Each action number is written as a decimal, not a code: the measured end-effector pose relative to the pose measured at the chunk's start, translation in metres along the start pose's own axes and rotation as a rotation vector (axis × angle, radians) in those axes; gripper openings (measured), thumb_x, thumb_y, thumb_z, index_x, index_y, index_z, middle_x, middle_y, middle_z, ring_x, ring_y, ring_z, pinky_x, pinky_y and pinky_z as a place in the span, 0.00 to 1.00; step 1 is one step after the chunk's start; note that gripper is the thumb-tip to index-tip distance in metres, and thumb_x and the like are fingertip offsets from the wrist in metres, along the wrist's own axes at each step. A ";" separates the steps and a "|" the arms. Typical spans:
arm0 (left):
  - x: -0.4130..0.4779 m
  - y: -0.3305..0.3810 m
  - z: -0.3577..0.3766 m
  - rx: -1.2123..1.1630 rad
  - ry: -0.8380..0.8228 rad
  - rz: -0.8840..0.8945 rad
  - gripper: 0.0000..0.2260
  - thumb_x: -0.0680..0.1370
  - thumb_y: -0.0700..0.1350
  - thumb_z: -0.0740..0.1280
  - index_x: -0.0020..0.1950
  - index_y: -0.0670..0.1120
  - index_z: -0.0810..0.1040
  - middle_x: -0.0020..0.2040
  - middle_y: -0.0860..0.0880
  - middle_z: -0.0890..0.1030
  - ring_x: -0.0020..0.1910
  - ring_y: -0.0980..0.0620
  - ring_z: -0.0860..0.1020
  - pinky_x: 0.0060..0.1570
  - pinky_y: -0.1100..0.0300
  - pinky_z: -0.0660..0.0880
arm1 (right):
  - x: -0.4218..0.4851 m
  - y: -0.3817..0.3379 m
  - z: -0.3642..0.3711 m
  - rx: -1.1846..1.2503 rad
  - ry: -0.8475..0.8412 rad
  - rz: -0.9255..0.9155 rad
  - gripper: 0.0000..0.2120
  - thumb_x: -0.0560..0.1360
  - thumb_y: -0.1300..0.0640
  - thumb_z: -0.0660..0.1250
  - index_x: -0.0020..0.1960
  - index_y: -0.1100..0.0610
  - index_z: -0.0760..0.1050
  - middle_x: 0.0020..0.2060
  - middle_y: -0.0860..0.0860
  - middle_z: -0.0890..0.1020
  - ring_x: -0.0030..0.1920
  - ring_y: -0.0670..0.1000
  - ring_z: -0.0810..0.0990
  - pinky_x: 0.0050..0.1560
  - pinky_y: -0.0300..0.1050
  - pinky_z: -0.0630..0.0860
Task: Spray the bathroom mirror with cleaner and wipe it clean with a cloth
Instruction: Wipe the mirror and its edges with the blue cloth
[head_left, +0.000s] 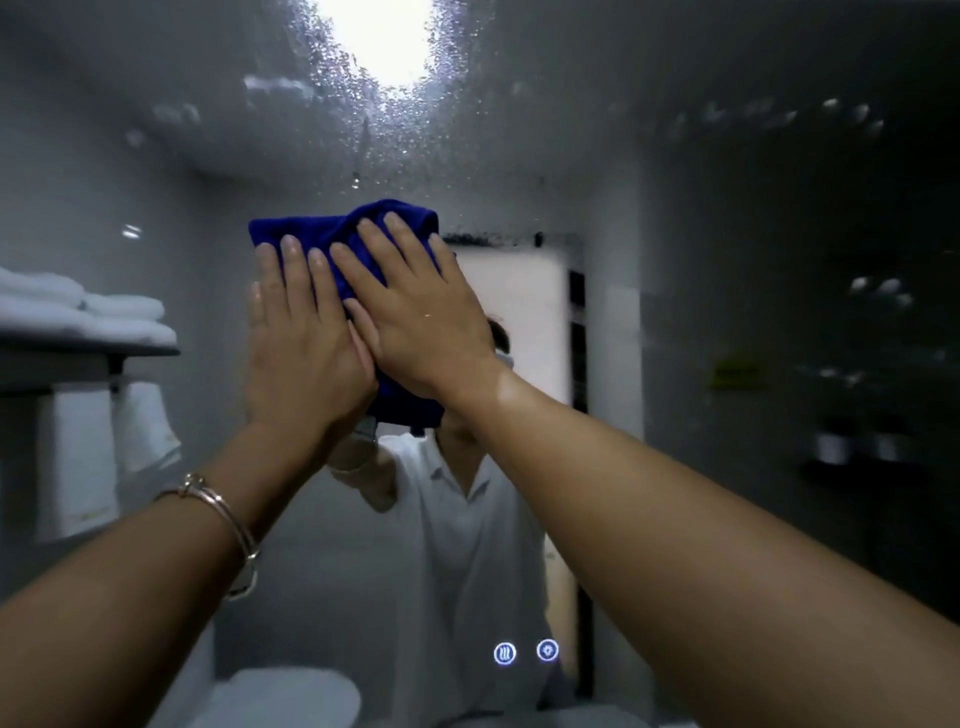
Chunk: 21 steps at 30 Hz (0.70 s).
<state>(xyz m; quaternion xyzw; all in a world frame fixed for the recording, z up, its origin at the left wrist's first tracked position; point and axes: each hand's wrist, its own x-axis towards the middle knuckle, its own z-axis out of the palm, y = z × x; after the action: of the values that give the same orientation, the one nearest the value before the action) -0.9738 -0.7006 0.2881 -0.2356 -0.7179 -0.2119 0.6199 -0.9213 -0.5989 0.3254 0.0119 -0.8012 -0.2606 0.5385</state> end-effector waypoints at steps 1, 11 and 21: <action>0.000 0.010 0.002 0.003 -0.005 0.002 0.27 0.79 0.47 0.44 0.73 0.31 0.54 0.73 0.30 0.55 0.74 0.33 0.51 0.70 0.41 0.52 | -0.005 0.009 -0.001 -0.003 -0.006 -0.004 0.25 0.82 0.46 0.48 0.77 0.50 0.55 0.77 0.53 0.56 0.77 0.54 0.50 0.74 0.56 0.49; 0.011 0.163 0.024 0.001 0.006 0.102 0.27 0.79 0.46 0.44 0.73 0.30 0.53 0.73 0.29 0.54 0.73 0.32 0.49 0.71 0.41 0.51 | -0.077 0.150 -0.025 0.033 -0.046 0.057 0.25 0.82 0.46 0.47 0.78 0.50 0.50 0.77 0.52 0.53 0.77 0.53 0.47 0.74 0.54 0.44; 0.013 0.365 0.037 -0.052 -0.048 0.151 0.30 0.77 0.49 0.38 0.74 0.33 0.47 0.75 0.32 0.50 0.74 0.35 0.45 0.73 0.44 0.48 | -0.178 0.319 -0.052 0.004 -0.099 0.201 0.25 0.83 0.47 0.45 0.78 0.49 0.47 0.78 0.51 0.50 0.77 0.52 0.44 0.75 0.52 0.44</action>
<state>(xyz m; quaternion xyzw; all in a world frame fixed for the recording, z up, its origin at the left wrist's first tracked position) -0.7853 -0.3858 0.3003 -0.3101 -0.7070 -0.1771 0.6104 -0.7183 -0.2908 0.3251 -0.0804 -0.8244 -0.2041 0.5218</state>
